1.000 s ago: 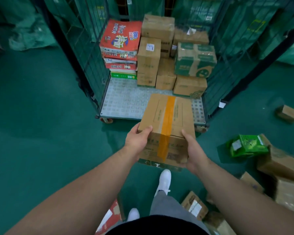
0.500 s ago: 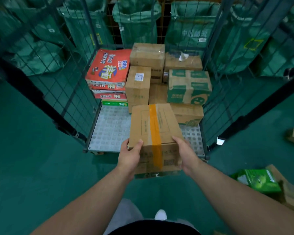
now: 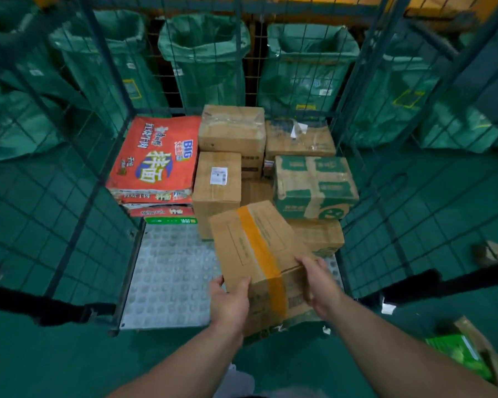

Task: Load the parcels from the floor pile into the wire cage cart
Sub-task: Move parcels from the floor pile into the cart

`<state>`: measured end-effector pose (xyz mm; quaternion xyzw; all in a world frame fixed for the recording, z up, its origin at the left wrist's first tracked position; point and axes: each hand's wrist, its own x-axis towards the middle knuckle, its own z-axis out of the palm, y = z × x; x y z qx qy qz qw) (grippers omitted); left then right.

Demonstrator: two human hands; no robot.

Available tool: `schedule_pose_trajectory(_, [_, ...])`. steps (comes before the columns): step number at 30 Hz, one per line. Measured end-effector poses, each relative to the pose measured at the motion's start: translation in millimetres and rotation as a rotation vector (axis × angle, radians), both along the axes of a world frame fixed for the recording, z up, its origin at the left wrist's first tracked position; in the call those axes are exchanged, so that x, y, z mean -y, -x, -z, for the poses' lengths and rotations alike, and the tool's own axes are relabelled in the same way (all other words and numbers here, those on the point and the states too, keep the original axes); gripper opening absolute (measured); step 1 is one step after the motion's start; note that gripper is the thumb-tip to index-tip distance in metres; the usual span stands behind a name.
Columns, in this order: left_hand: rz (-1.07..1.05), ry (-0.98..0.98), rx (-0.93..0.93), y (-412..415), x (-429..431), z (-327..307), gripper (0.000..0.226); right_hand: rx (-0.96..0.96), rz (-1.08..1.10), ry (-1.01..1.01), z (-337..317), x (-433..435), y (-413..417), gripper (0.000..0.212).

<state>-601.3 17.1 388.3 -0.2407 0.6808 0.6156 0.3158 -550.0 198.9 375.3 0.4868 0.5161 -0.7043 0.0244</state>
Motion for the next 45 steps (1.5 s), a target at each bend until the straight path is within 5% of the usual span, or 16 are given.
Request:
schedule_pose_trajectory(12, [-0.050,0.095,0.050,109.1,-116.7,25.9,0.037,0.122,0.015,0.054,68.8,-111.6,113.8,0.066])
schedule_pose_trajectory(22, [-0.113,0.161,0.085,153.0,-232.8,46.2,0.036,0.138,-0.073,0.091,100.5,-219.5,176.2,0.043])
schedule_pose_trajectory(28, [-0.050,0.264,0.011,145.0,-263.8,57.6,0.032,0.184,-0.024,0.099,129.8,-246.6,158.4,0.063])
schedule_pose_trajectory(33, [0.091,0.286,-0.066,138.9,-253.1,60.9,0.033,0.226,0.106,0.114,126.1,-230.2,137.1,0.029])
schedule_pose_trajectory(40, [0.069,0.248,0.195,164.9,-212.8,79.1,0.016,0.265,0.086,-0.166,111.5,-202.3,158.1,0.023])
schedule_pose_trajectory(45, [0.223,0.457,0.039,187.8,-188.9,91.2,0.018,0.292,0.161,-0.351,92.8,-172.1,176.5,0.019])
